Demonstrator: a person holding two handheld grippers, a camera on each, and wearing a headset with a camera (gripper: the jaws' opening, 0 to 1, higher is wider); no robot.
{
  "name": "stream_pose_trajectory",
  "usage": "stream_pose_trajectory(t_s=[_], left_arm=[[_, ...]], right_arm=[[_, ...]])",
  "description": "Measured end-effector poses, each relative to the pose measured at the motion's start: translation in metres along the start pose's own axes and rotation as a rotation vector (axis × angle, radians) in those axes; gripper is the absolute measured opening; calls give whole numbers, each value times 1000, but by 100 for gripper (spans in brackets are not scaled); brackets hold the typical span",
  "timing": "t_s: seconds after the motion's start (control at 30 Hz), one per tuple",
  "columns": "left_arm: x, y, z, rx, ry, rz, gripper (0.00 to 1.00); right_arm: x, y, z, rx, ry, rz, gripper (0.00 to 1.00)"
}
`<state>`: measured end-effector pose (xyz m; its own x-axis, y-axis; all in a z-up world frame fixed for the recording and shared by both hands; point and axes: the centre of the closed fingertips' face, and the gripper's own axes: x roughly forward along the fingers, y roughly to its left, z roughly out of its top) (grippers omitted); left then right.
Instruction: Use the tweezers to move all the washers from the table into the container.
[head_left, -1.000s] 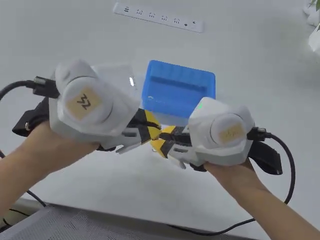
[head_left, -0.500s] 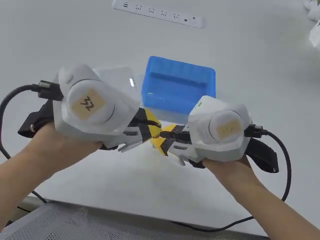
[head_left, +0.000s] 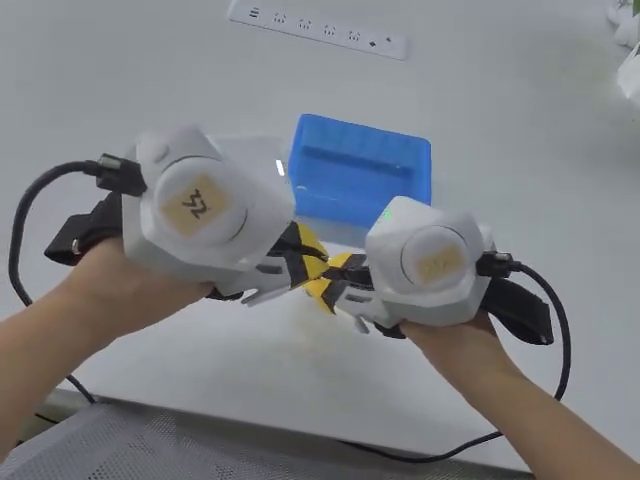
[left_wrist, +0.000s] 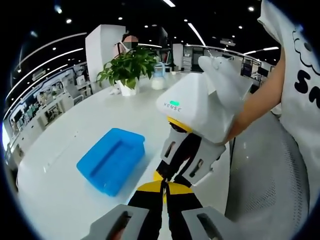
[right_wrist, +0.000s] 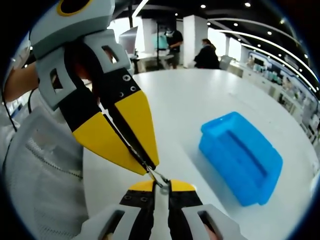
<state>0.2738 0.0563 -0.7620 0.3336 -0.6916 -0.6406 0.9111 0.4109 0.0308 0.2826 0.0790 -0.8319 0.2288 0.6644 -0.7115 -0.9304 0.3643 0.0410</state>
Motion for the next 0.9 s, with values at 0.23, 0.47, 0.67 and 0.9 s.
stream_pose_trajectory(t_s=[0.23,0.47,0.67,0.9], left_arm=[[-5,3,12,25,-2,-6,0],[-11,7,22,32,-2,3,0],[-16,11,31,62,4,7,0],[-24,19,43,99,-3,21,0]], right_arm=[[-13,-4,6,26,-17,-2,5],[-19,-8,16,4,-21,-5,5],[-22,-13,24,-16,-25,-4,5],[-32,-20,42,-31,-41,-19,5]])
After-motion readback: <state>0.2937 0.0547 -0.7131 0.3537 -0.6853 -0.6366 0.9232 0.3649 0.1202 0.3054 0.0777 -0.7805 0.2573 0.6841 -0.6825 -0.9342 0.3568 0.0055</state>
